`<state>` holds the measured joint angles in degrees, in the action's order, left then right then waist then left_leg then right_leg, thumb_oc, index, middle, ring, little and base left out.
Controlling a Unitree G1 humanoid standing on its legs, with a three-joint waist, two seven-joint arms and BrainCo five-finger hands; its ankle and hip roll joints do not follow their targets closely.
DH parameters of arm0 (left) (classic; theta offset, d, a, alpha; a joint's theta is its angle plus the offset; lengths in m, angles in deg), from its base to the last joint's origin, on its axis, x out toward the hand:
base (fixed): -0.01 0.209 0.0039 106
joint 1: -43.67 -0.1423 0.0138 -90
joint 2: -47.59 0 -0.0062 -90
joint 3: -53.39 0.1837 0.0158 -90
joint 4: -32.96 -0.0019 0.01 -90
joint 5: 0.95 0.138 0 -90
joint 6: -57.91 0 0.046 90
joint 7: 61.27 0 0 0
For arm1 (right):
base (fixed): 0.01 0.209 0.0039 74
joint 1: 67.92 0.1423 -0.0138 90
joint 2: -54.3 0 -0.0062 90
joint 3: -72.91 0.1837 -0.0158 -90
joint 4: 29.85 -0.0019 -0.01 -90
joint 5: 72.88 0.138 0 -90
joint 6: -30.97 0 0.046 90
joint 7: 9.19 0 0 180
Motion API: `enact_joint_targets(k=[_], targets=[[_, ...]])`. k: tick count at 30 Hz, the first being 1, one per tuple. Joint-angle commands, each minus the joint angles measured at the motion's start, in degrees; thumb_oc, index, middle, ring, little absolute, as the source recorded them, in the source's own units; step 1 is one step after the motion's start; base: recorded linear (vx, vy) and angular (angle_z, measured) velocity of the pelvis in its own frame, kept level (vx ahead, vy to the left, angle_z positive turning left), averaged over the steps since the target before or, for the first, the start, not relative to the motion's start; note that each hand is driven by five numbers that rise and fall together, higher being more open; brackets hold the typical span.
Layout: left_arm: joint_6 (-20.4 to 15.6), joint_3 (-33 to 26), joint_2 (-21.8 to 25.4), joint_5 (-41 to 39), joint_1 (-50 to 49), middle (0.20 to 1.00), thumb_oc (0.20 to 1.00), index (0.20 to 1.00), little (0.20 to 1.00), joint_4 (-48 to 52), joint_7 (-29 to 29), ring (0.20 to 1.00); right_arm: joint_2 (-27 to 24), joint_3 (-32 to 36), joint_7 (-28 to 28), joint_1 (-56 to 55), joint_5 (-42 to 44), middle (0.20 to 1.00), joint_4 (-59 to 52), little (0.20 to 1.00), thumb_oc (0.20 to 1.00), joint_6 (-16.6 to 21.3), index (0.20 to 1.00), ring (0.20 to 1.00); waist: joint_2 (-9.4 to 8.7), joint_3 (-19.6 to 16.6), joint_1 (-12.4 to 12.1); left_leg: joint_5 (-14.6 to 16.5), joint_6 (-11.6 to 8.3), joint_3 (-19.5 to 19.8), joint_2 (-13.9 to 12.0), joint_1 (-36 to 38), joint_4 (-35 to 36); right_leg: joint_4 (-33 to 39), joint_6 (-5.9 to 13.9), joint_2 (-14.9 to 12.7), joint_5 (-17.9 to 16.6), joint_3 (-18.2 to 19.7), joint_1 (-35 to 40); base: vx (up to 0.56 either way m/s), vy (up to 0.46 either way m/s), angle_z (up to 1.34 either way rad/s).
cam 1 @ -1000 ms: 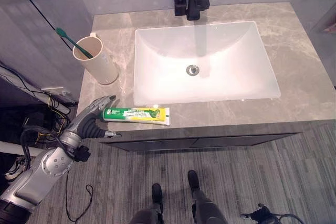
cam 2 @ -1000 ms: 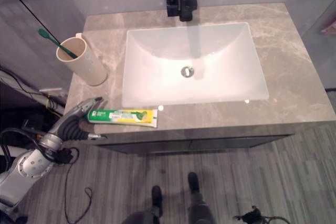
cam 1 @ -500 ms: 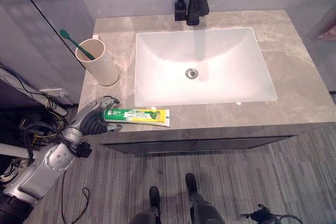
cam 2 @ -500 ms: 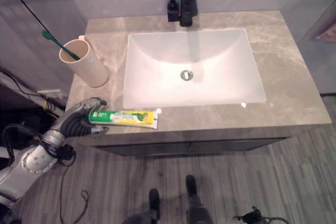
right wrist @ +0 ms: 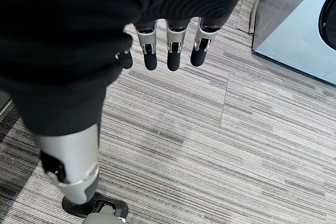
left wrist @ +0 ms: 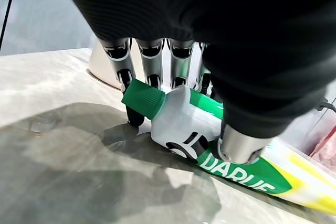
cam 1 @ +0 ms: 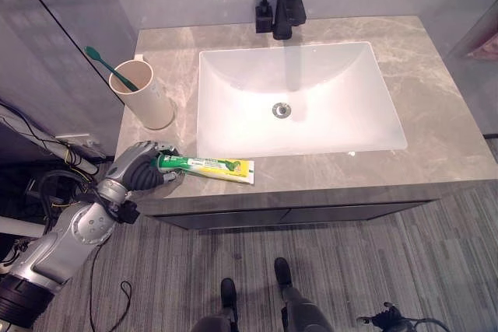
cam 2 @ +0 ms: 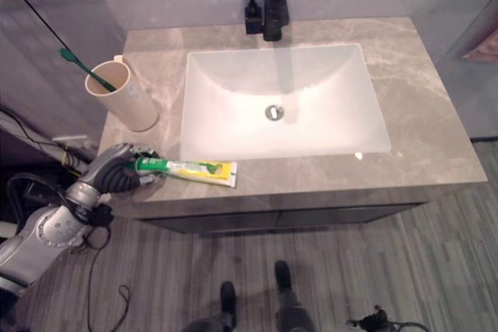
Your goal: Put brush and paste in cup on sink, flatten towel.
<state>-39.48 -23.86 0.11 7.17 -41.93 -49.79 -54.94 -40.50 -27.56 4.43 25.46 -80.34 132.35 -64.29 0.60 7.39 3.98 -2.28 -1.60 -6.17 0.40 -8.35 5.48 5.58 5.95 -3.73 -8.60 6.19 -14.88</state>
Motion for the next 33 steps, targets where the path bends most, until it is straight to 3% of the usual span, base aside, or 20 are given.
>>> enact_joint_targets(k=[1, 4, 5, 7, 9, 18, 22, 28, 33], targets=[[-0.52, 6.61, 1.4, 3.29, -2.33, 0.485, 0.485, 0.485, 0.485, -1.97, -3.24, 0.485, -1.02, -0.7, 1.43, 0.64, 1.86, 1.0, 0.65, 1.0, 1.0, -0.32, 1.0, 1.0, 0.7, 1.45, 1.47, 3.23, -1.94, -0.66, -0.63, 1.05, -2.63, -0.58, 4.66, -0.65, 0.72, -2.31, 0.28, 0.0, 0.0, 0.0], [-0.72, 7.14, 1.73, 3.68, -2.17, 0.454, 0.454, 0.454, 0.454, -2.01, -3.33, 0.454, -1.03, -0.6, 1.46, 0.66, 1.89, 1.0, 0.89, 1.0, 1.0, -0.31, 1.0, 1.0, 0.67, 1.55, 1.45, 3.17, -1.95, -0.64, -0.61, 0.79, -2.66, -0.58, 4.7, -0.7, 0.61, -2.33, 0.06, 0.0, 0.0, 0.0], [-0.92, 7.67, 1.9, 4.19, -2.25, 0.363, 0.363, 0.363, 0.363, -2.32, -3.28, 0.363, -1.17, -0.53, 1.58, 0.84, 1.93, 1.0, 1.0, 1.0, 1.0, -0.28, 1.0, 1.0, 0.66, 1.62, 1.47, 3.1, -1.93, -0.66, -0.57, 0.49, -2.69, -0.58, 4.69, -0.77, 0.5, -2.24, -0.21, 0.0, 0.0, 0.0], [-1.11, 8.79, 2.57, 5.9, -2.0, 0.253, 0.253, 0.253, 0.253, -2.74, -3.35, 0.253, -1.29, -0.31, 1.81, 0.85, 2.21, 1.0, 1.08, 1.0, 1.0, -0.15, 1.0, 1.0, 0.71, 1.74, 1.66, 2.98, -1.92, -0.92, -0.53, 0.1, -2.68, -0.58, 4.67, -0.78, 0.28, -2.13, -0.66, -0.02, 0.002, 0.0], [-1.12, 8.89, 2.56, 5.94, -1.91, 0.2, 0.2, 0.2, 0.2, -2.79, -3.32, 0.2, -1.28, -0.27, 1.81, 0.83, 2.21, 1.0, 1.07, 1.0, 1.0, -0.15, 1.0, 1.0, 0.71, 1.7, 1.61, 2.98, -1.92, -0.93, -0.53, 0.05, -2.7, -0.58, 4.67, -0.79, 0.27, -2.12, -0.71, -0.01, 0.004, -0.06], [-2.26, 12.61, 3.13, 12.58, -0.77, 0.2, 0.2, 0.2, 0.2, -5.01, -2.98, 0.2, -1.16, 2.43, 2.87, -0.21, 4.35, 1.0, 2.96, 1.0, 1.0, 0.06, 1.0, 1.0, 0.99, 1.38, 1.94, 3.19, -1.9, -0.93, -0.46, 0.19, -2.94, -0.58, 4.75, -0.81, 0.41, -1.96, -0.49, 0.0, 0.002, -0.03], [-1.7, 11.62, 2.1, 14.84, -0.12, 0.2, 0.2, 0.2, 0.2, -5.98, -1.75, 0.2, -1.44, 7.17, 3.28, -1.64, 7.89, 1.0, 5.26, 1.0, 1.0, -0.33, 1.0, 1.0, 0.64, 0.16, 2.12, 3.48, -2.09, -0.34, -0.85, 2.43, -2.62, -0.58, 4.8, -0.7, 1.04, -2.53, 1.88, 0.04, -0.014, 0.0], [-0.52, 6.49, 2.48, 17.86, 0.83, 0.2, 0.2, 0.2, 0.2, -5.78, 1.56, 0.2, -3.1, 16.11, 3.84, -3.81, 15.87, 1.0, 7.52, 1.0, 1.0, -0.15, 1.0, 1.0, -0.19, -1.55, 2.46, 4.25, -2.31, 0.5, -1.24, 5.81, -2.31, -0.58, 4.87, -0.51, 2.0, -3.74, 5.43, 0.04, -0.019, 0.09], [1.31, -2.21, 2.8, 20.07, 5.53, 0.2, 0.2, 0.2, 0.2, -4.25, 8.41, 0.2, -6.87, 26.0, 4.21, -3.95, 28.82, 1.0, 8.22, 1.0, 1.0, 1.06, 1.0, 1.0, -1.49, -4.27, 3.05, 5.04, -2.53, 1.1, -1.85, 8.35, -1.96, -0.58, 4.89, -0.1, 2.81, -4.34, 8.2, 0.01, -0.004, 0.0]])
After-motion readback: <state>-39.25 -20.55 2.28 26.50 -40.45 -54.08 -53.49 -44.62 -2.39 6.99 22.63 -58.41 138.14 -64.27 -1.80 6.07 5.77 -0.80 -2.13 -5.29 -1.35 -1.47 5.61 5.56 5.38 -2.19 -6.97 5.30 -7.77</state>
